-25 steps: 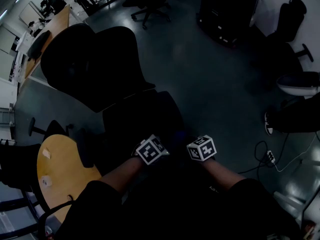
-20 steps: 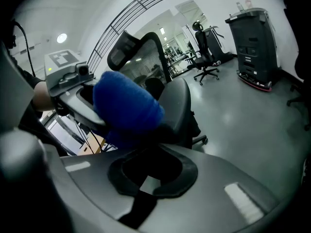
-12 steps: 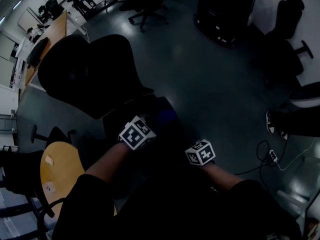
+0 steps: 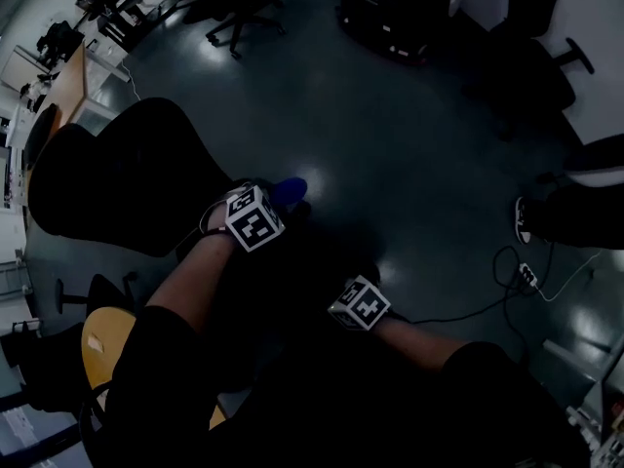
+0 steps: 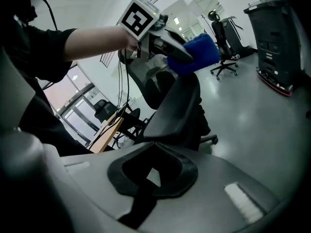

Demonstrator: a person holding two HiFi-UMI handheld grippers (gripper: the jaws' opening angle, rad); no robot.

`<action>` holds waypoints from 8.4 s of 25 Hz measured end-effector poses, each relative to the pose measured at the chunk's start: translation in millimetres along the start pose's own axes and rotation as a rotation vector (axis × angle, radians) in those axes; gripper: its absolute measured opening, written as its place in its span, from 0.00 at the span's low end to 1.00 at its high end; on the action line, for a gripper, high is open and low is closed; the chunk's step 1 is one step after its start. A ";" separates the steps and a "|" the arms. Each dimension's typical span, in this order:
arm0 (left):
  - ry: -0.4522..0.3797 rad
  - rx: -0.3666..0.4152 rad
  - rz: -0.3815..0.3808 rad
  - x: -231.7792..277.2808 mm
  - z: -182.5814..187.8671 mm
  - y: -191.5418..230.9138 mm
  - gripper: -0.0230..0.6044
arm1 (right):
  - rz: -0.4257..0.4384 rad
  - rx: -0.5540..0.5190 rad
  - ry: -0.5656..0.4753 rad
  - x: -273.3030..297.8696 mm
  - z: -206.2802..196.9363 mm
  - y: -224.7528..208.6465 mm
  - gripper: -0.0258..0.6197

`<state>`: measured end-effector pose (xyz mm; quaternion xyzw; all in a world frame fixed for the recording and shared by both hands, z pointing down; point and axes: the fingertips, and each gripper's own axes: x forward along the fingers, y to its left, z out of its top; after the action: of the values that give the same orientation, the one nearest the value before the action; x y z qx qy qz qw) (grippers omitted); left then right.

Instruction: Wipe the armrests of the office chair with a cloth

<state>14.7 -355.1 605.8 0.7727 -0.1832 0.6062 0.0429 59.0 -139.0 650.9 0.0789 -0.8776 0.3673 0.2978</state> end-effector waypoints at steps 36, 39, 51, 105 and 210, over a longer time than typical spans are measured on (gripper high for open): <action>-0.376 -0.552 -0.173 -60.6 -24.4 -173.8 0.23 | 0.124 -0.011 -0.061 -8.5 34.9 0.6 0.05; -0.417 -0.622 -0.106 -81.1 -81.9 -175.6 0.23 | 0.075 -0.037 -0.076 7.5 39.8 20.1 0.05; -0.424 -0.706 0.214 -211.1 -363.0 -173.7 0.24 | 0.038 -0.079 -0.067 140.8 56.2 209.5 0.05; -0.409 -0.902 0.182 -183.4 -556.0 -260.6 0.23 | 0.296 -0.207 0.460 373.9 -11.4 364.1 0.04; -1.144 -1.094 0.545 -341.8 -81.9 -459.7 0.24 | 0.053 -0.506 -0.462 -147.9 -53.4 315.0 0.05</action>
<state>25.8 174.7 373.3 0.7599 -0.6256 -0.0647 0.1643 91.0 112.2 406.3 0.0609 -0.9869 0.1182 0.0919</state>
